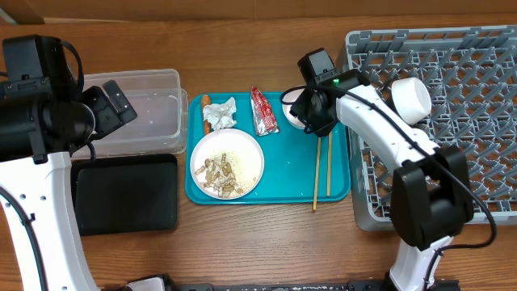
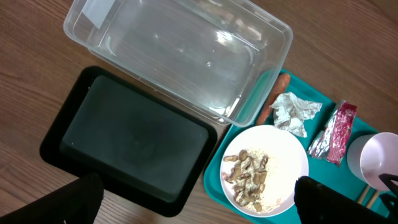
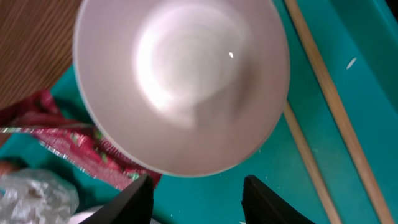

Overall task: Sort waste into correct bins and load items into the dishwasher
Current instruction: 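Grasp the white bowl on the tray with the right gripper, then carry the white bowl to the back of the dish rack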

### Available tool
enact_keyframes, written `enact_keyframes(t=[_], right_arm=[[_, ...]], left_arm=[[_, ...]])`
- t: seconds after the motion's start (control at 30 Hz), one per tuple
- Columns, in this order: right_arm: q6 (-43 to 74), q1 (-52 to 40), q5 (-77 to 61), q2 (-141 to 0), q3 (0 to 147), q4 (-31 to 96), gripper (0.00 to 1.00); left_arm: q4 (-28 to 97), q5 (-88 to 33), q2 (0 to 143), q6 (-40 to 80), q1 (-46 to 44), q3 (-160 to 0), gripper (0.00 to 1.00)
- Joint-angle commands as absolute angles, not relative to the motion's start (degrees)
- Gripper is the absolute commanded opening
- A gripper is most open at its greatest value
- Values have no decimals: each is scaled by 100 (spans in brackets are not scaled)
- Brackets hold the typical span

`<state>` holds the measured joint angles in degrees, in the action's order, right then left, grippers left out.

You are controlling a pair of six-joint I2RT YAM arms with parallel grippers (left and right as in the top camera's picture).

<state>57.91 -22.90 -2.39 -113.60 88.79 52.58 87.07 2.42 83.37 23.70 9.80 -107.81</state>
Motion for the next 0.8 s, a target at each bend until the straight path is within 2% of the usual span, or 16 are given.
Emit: enact_keyframes(t=[0.0, 0.17, 0.23, 0.4, 0.47, 0.77], right_arm=[[6416, -2276, -115, -11662, 8882, 5273, 49], [6479, -2274, -156, -11917, 8882, 5253, 48], [6475, -2276, -128, -11917, 8882, 5207, 42], [6453, -2274, 36, -11917, 8884, 5148, 11], [6311, -2274, 62, -11896, 8895, 5140, 4], [5658, -2270, 1140, -11161, 9365, 5806, 4]], left_arm=[[8698, 318, 8326, 2425, 1007, -10783, 100], [8700, 318, 8326, 2425, 1007, -10783, 100], [8698, 318, 8326, 2425, 1007, -10783, 100], [8698, 318, 8326, 2425, 1007, -10783, 100], [8698, 318, 8326, 2425, 1007, -10783, 100], [8700, 318, 8326, 2425, 1007, -10783, 100]])
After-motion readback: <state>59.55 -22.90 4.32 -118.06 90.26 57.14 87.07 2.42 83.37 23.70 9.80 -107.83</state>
